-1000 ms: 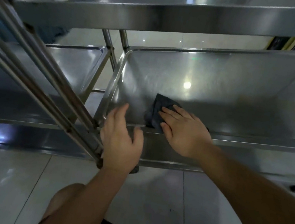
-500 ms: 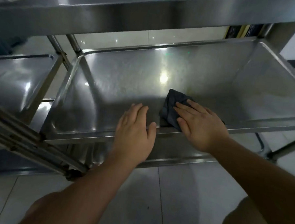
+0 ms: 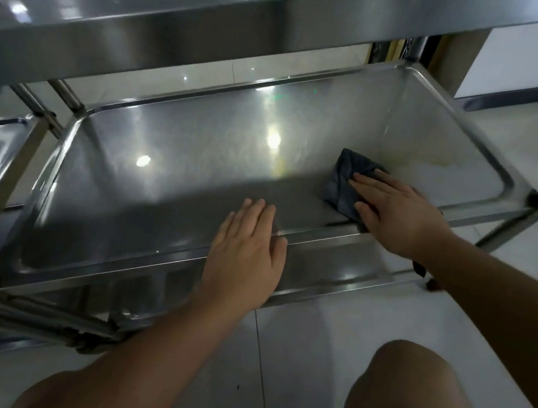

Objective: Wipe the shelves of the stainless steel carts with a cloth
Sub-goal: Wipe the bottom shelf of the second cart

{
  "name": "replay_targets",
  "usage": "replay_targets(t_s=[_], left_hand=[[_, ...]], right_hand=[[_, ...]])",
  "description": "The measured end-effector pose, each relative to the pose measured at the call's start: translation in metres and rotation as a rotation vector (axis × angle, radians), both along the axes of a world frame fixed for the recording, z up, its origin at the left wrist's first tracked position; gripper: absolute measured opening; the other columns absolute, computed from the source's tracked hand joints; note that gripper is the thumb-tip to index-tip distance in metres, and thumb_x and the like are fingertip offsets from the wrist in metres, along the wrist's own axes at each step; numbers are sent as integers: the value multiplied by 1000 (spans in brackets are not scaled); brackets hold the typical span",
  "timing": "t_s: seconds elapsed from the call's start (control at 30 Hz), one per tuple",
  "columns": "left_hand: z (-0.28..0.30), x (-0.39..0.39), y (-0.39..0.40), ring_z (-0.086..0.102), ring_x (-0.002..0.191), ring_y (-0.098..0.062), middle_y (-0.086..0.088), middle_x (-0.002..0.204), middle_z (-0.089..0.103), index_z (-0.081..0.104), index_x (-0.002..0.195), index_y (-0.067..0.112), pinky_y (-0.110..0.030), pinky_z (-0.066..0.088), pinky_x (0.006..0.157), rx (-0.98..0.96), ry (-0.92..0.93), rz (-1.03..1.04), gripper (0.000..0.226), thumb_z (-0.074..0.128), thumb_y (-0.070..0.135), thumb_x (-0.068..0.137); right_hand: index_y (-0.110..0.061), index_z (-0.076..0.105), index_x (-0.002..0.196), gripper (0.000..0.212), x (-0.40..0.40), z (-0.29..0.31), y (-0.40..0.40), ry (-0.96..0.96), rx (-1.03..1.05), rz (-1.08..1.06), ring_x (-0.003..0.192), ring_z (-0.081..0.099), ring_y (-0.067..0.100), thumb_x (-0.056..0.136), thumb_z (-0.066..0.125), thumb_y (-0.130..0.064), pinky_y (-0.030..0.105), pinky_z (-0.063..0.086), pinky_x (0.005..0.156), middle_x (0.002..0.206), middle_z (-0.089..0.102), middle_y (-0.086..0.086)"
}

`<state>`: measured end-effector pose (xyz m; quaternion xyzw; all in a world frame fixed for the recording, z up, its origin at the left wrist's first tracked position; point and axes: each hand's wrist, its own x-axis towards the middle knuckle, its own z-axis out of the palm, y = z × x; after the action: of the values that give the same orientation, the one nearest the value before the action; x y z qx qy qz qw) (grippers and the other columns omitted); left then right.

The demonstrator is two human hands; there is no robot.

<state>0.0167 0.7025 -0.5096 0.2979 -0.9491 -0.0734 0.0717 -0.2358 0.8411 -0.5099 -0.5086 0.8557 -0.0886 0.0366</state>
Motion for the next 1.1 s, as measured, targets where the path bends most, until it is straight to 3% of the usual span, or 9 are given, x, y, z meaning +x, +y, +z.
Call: replay_targets(t_s=[0.2, 0.37, 0.57, 0.7, 0.8, 0.87, 0.93, 1.0, 1.1], left_hand=[[-6, -30, 22, 4, 164, -17, 1, 178, 13, 19, 170, 21, -37, 2, 132, -48, -60, -105, 69, 26, 53, 110], [-14, -51, 29, 1, 165, -18, 0, 179, 8, 13, 171, 21, -39, 2, 133, -66, -106, -83, 78, 10, 61, 104], [-18, -55, 30, 1, 165, -20, -1, 179, 5, 9, 171, 19, -39, 2, 133, -114, -145, -68, 85, 5, 67, 102], [-17, -54, 31, -3, 165, -18, 0, 179, 0, 4, 171, 19, -38, 0, 133, -122, -165, -65, 86, 6, 70, 102], [-17, -52, 32, -4, 164, -17, 0, 178, -1, 4, 171, 19, -38, 1, 133, -128, -177, -70, 86, 7, 71, 103], [-17, -51, 32, -4, 164, -17, 1, 178, -1, 5, 171, 20, -39, 2, 133, -124, -175, -73, 86, 8, 71, 103], [-17, -51, 31, -2, 165, -16, 2, 178, 2, 8, 171, 20, -39, 3, 133, -117, -169, -71, 85, 12, 71, 103], [-19, -50, 31, 1, 165, -17, 1, 178, 7, 12, 171, 20, -40, 7, 133, -123, -157, -69, 84, 15, 70, 104], [-21, -50, 30, 10, 164, -20, -2, 177, 17, 22, 170, 17, -44, 16, 132, -123, -125, -76, 82, 21, 69, 106]], right_hand=[[-36, 29, 161, 64, -61, 0, 43, -5, 54, -162, 158, 17, 16, 103, 18, -58, 46, 19, 126, 168, 27, -14], [-26, 28, 162, 58, -115, -2, 74, 6, 102, -352, 158, 14, 27, 108, 22, -47, 50, 13, 128, 172, 20, -2], [-23, 30, 160, 57, -127, -1, 51, -59, 41, -628, 158, 10, 31, 106, 21, -38, 54, 12, 125, 172, 19, 1], [-12, 54, 143, 55, -83, 4, 30, -17, -71, -285, 143, 41, 37, 105, 25, -39, 51, 30, 120, 153, 50, 16], [-21, 51, 151, 53, -45, -3, 24, -22, -74, 134, 151, 35, 25, 107, 33, -45, 41, 27, 124, 158, 47, -3], [-26, 49, 153, 57, -56, -1, 25, -33, -47, 240, 153, 31, 17, 106, 30, -49, 30, 17, 124, 159, 44, -11], [-22, 53, 150, 50, -94, 1, 26, -43, -92, 114, 149, 37, 25, 107, 36, -40, 31, 17, 122, 158, 49, -1], [-24, 53, 147, 44, -140, 4, 32, -2, -125, -144, 146, 38, 30, 108, 37, -36, 46, 25, 124, 156, 49, 7], [-30, 45, 148, 48, -181, 3, 28, 19, -99, -421, 152, 27, 31, 107, 28, -48, 57, 21, 123, 163, 38, 4]])
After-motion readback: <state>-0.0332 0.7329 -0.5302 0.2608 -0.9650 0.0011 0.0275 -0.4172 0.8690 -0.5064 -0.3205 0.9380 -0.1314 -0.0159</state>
